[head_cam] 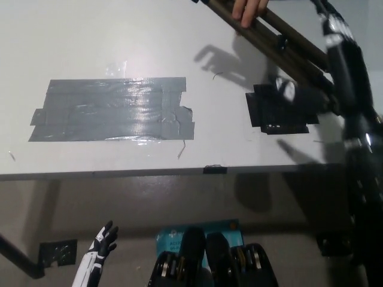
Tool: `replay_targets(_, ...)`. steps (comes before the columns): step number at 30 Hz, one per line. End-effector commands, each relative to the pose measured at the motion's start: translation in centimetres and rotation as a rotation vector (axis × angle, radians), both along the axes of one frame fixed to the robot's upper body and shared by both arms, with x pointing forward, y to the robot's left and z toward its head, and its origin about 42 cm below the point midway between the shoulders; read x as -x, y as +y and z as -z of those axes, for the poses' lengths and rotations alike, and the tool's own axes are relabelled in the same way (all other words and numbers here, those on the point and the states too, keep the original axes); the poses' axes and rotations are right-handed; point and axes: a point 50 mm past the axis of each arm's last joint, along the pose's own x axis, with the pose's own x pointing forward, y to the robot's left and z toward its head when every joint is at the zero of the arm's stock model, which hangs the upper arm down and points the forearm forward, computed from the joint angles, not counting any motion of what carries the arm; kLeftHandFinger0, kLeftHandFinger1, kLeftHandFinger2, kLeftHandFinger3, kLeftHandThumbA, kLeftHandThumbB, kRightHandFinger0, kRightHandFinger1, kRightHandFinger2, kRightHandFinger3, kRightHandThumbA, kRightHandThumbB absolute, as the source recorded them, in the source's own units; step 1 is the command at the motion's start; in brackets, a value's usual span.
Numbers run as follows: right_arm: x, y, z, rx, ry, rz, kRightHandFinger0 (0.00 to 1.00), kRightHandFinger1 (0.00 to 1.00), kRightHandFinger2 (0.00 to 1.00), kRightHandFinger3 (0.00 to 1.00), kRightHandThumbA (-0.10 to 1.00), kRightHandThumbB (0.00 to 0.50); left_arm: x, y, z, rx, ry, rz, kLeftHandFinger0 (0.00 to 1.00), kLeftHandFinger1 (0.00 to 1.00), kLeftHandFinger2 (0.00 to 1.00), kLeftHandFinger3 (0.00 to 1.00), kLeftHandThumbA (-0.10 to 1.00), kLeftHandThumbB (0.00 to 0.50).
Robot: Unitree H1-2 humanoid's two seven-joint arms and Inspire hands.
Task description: A person hands a tripod to the robot which it grabs with its right hand and places in the middle of the table in front of it
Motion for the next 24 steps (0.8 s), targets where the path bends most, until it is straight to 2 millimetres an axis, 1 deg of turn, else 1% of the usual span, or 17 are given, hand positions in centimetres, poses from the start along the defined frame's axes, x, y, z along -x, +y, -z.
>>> replay_targets(1, -5.6, 1.0, -4.7, 0.19, 0.12, 0.254, 1.0, 1.0, 1.0, 1.0, 0.88, 0.441, -1.0, 0.5, -1.6, -0.031, -0.145, 0.039, 1.0, 1.0, 1.0, 1.0, 0.99, 0.254)
replay_targets(3, -7.0, 1.3, -4.9, 0.203, 0.143, 0.266, 1.0, 1.0, 1.0, 1.0, 0.89, 0.444, -1.1, 0.7, -1.6, -0.031, -0.148, 0.041, 1.0, 1.0, 1.0, 1.0, 0.99, 0.255)
replay_targets(6, -8.8, 1.5, -5.1, 0.191, 0.199, 0.279, 1.0, 1.0, 1.0, 1.0, 0.88, 0.445, -1.3, 0.8, -1.7, -0.034, -0.147, 0.042, 1.0, 1.0, 1.0, 1.0, 0.99, 0.27)
replay_targets(8, -9.7, 1.5, -5.0, 0.208, 0.223, 0.296, 1.0, 1.0, 1.0, 1.0, 0.88, 0.448, -1.4, 0.8, -1.8, -0.04, -0.147, 0.042, 1.0, 1.0, 1.0, 1.0, 1.0, 0.278)
replay_targets(9, -9.9, 1.5, -4.9, 0.219, 0.228, 0.303, 1.0, 1.0, 1.0, 1.0, 0.9, 0.457, -1.5, 0.8, -1.8, -0.038, -0.147, 0.043, 1.0, 1.0, 1.0, 1.0, 1.0, 0.279)
replay_targets(10, -10.5, 1.4, -4.6, 0.245, 0.249, 0.317, 1.0, 1.0, 1.0, 1.0, 0.93, 0.461, -1.5, 0.8, -1.8, -0.027, -0.138, 0.041, 1.0, 1.0, 1.0, 1.0, 1.0, 0.297)
replay_targets(12, -11.4, 1.4, -4.2, 0.272, 0.283, 0.331, 1.0, 1.0, 1.0, 1.0, 0.94, 0.462, -1.6, 0.9, -1.9, -0.022, -0.136, 0.039, 1.0, 1.0, 1.0, 1.0, 0.99, 0.3)
replay_targets(13, -11.8, 1.4, -4.0, 0.289, 0.3, 0.342, 1.0, 1.0, 1.0, 1.0, 0.96, 0.471, -1.6, 0.9, -1.9, -0.025, -0.133, 0.037, 1.0, 1.0, 1.0, 1.0, 0.99, 0.3)
replay_targets(14, -11.9, 1.4, -3.9, 0.295, 0.305, 0.346, 1.0, 1.0, 1.0, 1.0, 0.96, 0.472, -1.6, 0.9, -1.9, -0.026, -0.133, 0.037, 1.0, 1.0, 1.0, 1.0, 0.99, 0.299)
replay_targets(16, -12.4, 1.5, -3.6, 0.317, 0.337, 0.36, 1.0, 1.0, 1.0, 1.0, 0.98, 0.481, -1.6, 0.9, -1.9, -0.03, -0.131, 0.037, 1.0, 1.0, 1.0, 1.0, 0.99, 0.283)
replay_targets(17, -12.8, 1.6, -3.5, 0.33, 0.351, 0.365, 1.0, 1.0, 1.0, 1.0, 0.97, 0.483, -1.6, 0.9, -2.0, -0.041, -0.132, 0.036, 1.0, 1.0, 1.0, 1.0, 0.99, 0.284)
replay_targets(19, -13.2, 1.7, -3.6, 0.334, 0.377, 0.364, 1.0, 1.0, 1.0, 1.0, 0.93, 0.475, -1.7, 0.8, -2.0, -0.049, -0.13, 0.038, 1.0, 1.0, 1.0, 1.0, 1.0, 0.29)
replay_targets(21, -13.8, 1.6, -3.6, 0.336, 0.416, 0.357, 1.0, 1.0, 1.0, 1.0, 0.88, 0.478, -1.9, 0.8, -2.1, -0.047, -0.132, 0.042, 1.0, 1.0, 1.0, 1.0, 0.99, 0.29)
replay_targets(22, -14.0, 1.6, -3.6, 0.344, 0.418, 0.357, 1.0, 1.0, 1.0, 1.0, 0.87, 0.479, -1.9, 0.7, -2.2, -0.047, -0.133, 0.043, 1.0, 1.0, 1.0, 1.0, 0.99, 0.29)
replay_targets(23, -14.3, 1.3, -3.4, 0.369, 0.411, 0.354, 1.0, 1.0, 1.0, 1.0, 0.78, 0.466, -1.9, 0.7, -2.2, -0.059, -0.141, 0.05, 1.0, 1.0, 1.0, 1.0, 0.99, 0.279)
replay_targets(24, -14.5, 1.1, -3.1, 0.37, 0.413, 0.347, 1.0, 1.0, 1.0, 1.0, 0.66, 0.43, -1.9, 0.6, -2.1, -0.06, -0.137, 0.052, 1.0, 1.0, 1.0, 1.0, 0.99, 0.285)
